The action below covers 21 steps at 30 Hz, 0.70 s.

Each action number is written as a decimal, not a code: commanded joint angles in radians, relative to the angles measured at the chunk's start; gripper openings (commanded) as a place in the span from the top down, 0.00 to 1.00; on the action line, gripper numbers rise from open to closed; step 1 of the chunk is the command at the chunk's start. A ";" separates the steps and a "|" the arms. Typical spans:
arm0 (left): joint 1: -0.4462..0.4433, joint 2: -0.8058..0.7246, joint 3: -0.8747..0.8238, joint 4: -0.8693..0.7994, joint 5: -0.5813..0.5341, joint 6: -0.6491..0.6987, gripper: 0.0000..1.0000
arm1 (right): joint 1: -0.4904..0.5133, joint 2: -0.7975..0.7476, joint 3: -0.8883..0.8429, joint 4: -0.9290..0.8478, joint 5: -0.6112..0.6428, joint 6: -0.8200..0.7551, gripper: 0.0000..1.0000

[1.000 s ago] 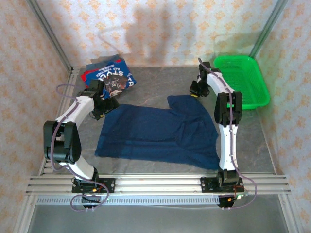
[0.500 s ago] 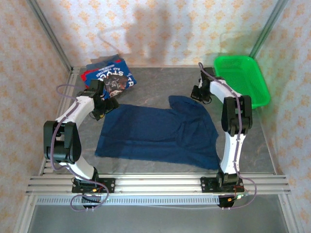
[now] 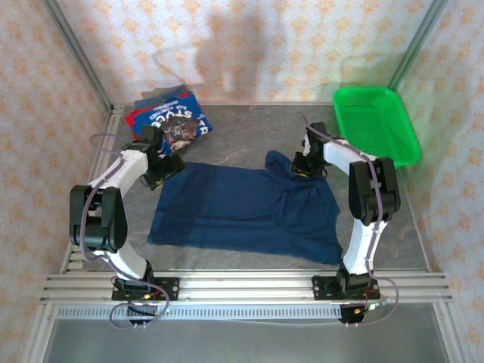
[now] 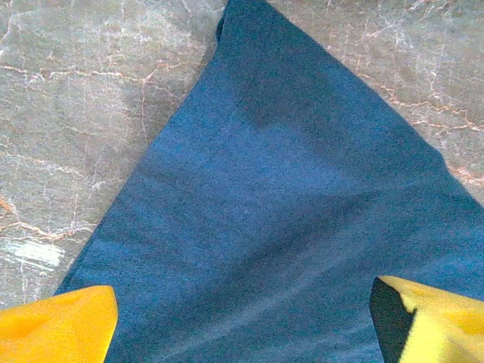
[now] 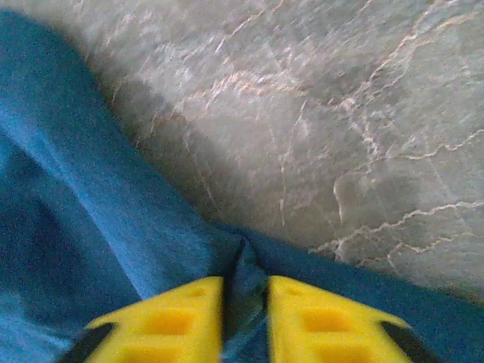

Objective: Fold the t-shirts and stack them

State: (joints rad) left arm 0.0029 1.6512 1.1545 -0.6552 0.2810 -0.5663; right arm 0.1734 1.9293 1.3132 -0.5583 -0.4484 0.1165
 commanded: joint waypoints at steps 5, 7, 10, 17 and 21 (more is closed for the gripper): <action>0.010 0.015 -0.005 0.007 -0.018 0.020 0.12 | -0.033 -0.117 -0.020 0.069 -0.089 0.060 0.54; 0.010 0.014 -0.006 0.004 -0.019 0.023 0.12 | -0.068 -0.131 -0.020 0.117 -0.099 0.132 0.53; 0.009 0.015 -0.004 0.001 -0.020 0.026 0.12 | -0.114 -0.100 0.009 0.151 -0.147 0.222 0.53; 0.010 0.012 -0.010 0.001 -0.022 0.027 0.12 | -0.130 0.071 0.137 0.040 -0.164 0.262 0.55; 0.010 0.008 -0.015 0.002 -0.023 0.026 0.12 | -0.130 0.120 0.129 0.093 -0.200 0.311 0.57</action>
State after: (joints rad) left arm 0.0029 1.6608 1.1545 -0.6544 0.2806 -0.5659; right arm 0.0387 2.0159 1.4353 -0.4629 -0.6144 0.3725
